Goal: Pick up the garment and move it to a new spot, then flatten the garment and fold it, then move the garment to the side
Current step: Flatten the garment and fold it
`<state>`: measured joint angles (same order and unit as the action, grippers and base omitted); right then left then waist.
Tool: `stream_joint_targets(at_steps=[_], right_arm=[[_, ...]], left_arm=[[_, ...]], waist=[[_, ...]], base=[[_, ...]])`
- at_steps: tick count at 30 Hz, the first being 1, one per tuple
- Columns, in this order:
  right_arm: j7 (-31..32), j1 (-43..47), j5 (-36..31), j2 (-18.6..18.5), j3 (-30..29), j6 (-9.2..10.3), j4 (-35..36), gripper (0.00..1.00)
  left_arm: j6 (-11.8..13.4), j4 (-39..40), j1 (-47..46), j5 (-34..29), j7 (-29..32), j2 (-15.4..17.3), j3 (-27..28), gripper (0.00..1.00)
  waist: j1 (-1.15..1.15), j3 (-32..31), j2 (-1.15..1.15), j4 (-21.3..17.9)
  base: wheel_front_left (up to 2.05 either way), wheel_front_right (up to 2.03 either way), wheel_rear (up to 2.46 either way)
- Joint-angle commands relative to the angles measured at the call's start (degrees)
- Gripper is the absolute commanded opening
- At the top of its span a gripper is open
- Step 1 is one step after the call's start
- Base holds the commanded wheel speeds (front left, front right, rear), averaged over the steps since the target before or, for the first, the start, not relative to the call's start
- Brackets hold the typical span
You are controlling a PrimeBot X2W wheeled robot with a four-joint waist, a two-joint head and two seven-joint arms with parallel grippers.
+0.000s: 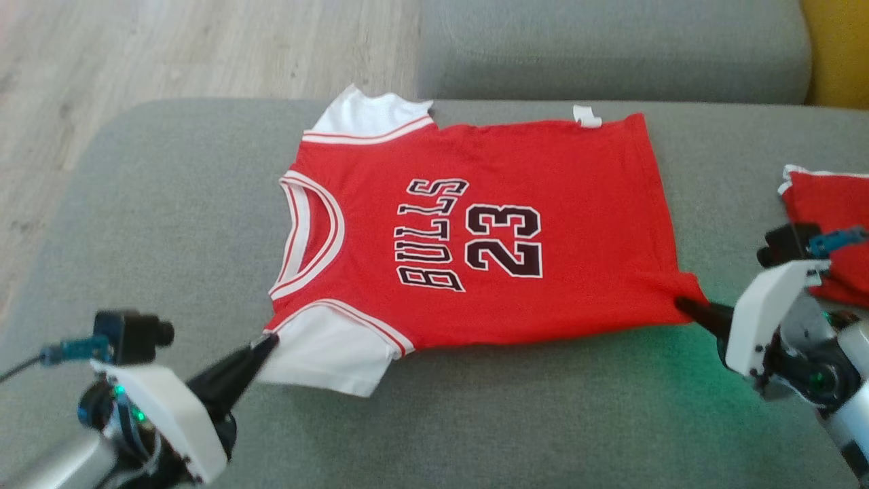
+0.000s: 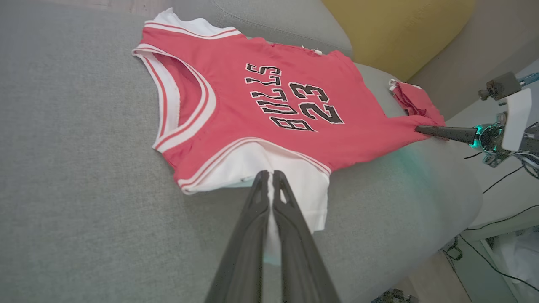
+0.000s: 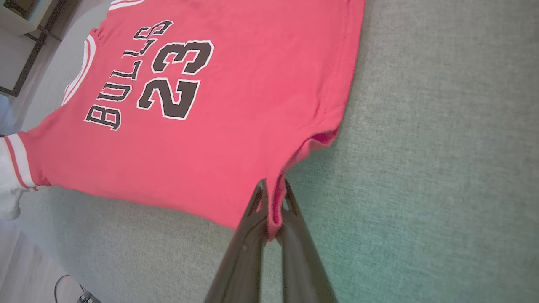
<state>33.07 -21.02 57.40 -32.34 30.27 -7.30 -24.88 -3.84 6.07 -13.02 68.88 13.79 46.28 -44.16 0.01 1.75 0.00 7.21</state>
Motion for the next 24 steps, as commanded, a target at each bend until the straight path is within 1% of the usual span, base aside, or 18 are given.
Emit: stream_joint_targets(at_steps=[1, 8, 13, 18, 24], right_arm=[[0.24, -3.16, -1.04, -0.34, -0.96, -0.19, 1.98, 0.0], [1.5, -7.5, -3.56, 2.86, -3.62, -0.19, 1.32, 0.0], [2.62, -11.19, -6.2, 5.15, -5.19, -0.19, -0.69, 0.0], [3.41, -14.25, -8.34, 6.78, -5.79, -0.19, -2.48, 0.0], [4.05, -17.7, -10.72, 8.5, -5.77, -0.19, -4.57, 0.0]], left_arm=[[0.36, 0.33, -5.5, -1.11, 0.13, 1.78, 3.2, 0.0], [1.2, -4.21, -12.29, -3.51, 2.36, 0.27, 3.68, 0.0], [1.0, -8.85, -18.65, -5.09, 5.06, -0.47, 3.98, 0.0], [0.26, -12.74, -23.76, -6.7, 6.8, -0.97, 3.97, 0.0], [-1.27, -17.89, -29.94, -9.09, 8.43, -2.84, 2.75, 0.0]], waist=[[-0.01, 1.47, 0.0, -0.22], [-0.01, 5.2, 0.0, -1.06], [-0.01, 7.85, 0.0, -1.64], [-0.01, 9.88, 0.0, -2.29], [-0.01, 12.41, 0.0, -3.03]], base=[[0.0, 0.0, 0.0], [0.0, 0.0, 0.0], [0.0, 0.0, 0.0], [0.0, 0.0, 0.0], [0.0, 0.0, 0.0]])
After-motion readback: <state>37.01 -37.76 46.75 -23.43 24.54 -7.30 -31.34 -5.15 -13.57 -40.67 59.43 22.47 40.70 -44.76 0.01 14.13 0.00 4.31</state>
